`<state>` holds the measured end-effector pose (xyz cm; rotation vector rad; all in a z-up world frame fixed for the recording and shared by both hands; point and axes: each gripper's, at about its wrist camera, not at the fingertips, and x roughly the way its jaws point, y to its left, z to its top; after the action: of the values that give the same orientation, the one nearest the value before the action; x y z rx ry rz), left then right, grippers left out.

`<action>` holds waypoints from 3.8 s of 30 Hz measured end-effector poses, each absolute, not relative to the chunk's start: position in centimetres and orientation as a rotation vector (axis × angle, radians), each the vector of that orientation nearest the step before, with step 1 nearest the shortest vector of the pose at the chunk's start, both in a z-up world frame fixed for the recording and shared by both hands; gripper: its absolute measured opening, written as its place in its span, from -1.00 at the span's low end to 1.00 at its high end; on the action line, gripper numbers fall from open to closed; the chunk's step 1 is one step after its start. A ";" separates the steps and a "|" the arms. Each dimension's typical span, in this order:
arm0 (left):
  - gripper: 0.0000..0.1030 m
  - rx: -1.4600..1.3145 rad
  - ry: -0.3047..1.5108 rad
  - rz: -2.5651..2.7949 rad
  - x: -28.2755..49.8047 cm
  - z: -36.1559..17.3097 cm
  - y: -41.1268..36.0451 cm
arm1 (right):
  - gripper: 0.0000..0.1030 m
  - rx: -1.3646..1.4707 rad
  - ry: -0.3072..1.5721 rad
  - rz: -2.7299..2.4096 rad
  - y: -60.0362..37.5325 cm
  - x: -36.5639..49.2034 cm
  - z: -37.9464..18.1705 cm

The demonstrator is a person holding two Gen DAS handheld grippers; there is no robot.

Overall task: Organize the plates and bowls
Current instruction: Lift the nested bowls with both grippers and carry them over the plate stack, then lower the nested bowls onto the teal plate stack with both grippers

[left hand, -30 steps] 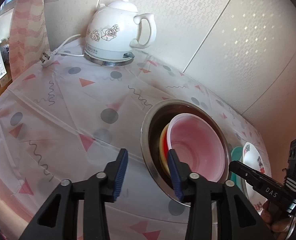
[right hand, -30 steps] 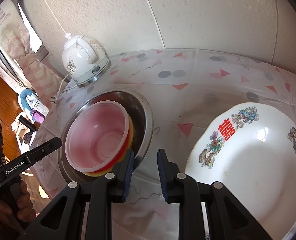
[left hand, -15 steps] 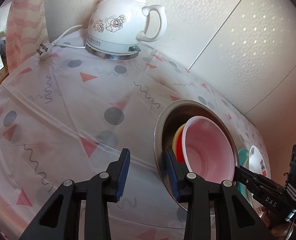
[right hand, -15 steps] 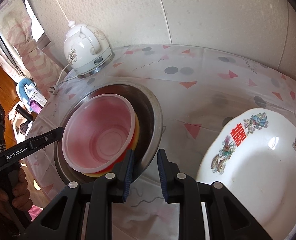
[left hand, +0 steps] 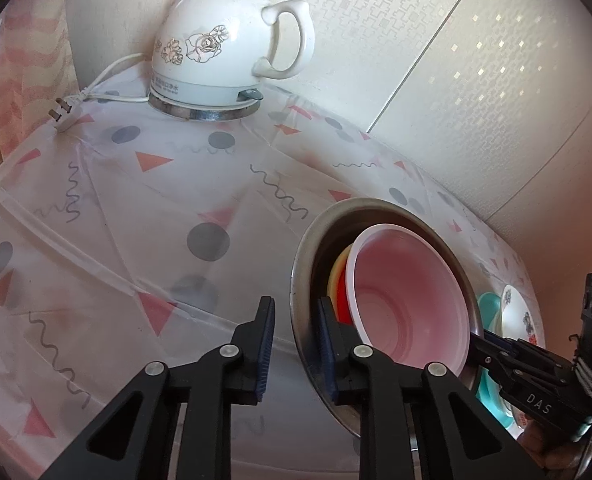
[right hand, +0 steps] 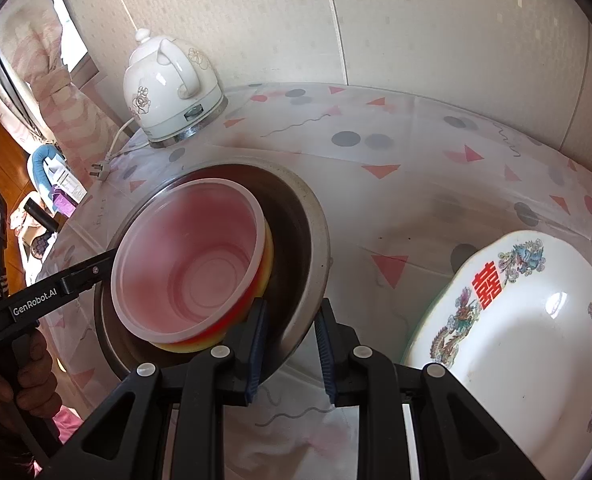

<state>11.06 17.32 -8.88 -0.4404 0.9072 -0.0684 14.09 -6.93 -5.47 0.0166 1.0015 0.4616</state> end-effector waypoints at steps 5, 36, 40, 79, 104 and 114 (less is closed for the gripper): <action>-0.76 -0.425 0.891 -0.082 10.9 -8.6 16.7 | -0.57 -0.006 0.985 0.463 -6.7 14.0 -5.4; -0.72 -0.358 0.728 -0.246 8.1 -2.5 11.8 | -0.60 0.128 0.842 0.428 -13.4 10.7 -0.5; -0.72 -0.342 0.737 -0.288 8.5 -2.1 9.7 | -0.60 0.154 0.829 0.392 -15.7 10.0 -0.1; -0.67 -0.196 0.931 -0.517 11.5 -5.4 -5.1 | -0.60 0.277 0.869 0.082 -28.5 6.8 -3.0; -0.63 -0.160 0.936 -0.488 10.8 -5.6 -5.9 | -0.62 0.284 0.899 0.058 -28.2 7.0 -4.5; -0.62 -0.154 0.935 -0.477 10.7 -5.6 -5.9 | -0.61 0.339 0.901 0.076 -28.7 6.6 -4.4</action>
<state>10.65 -5.95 -5.58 -0.1537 0.9352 -0.4775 6.65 -28.72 -4.40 0.3387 0.9008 0.0763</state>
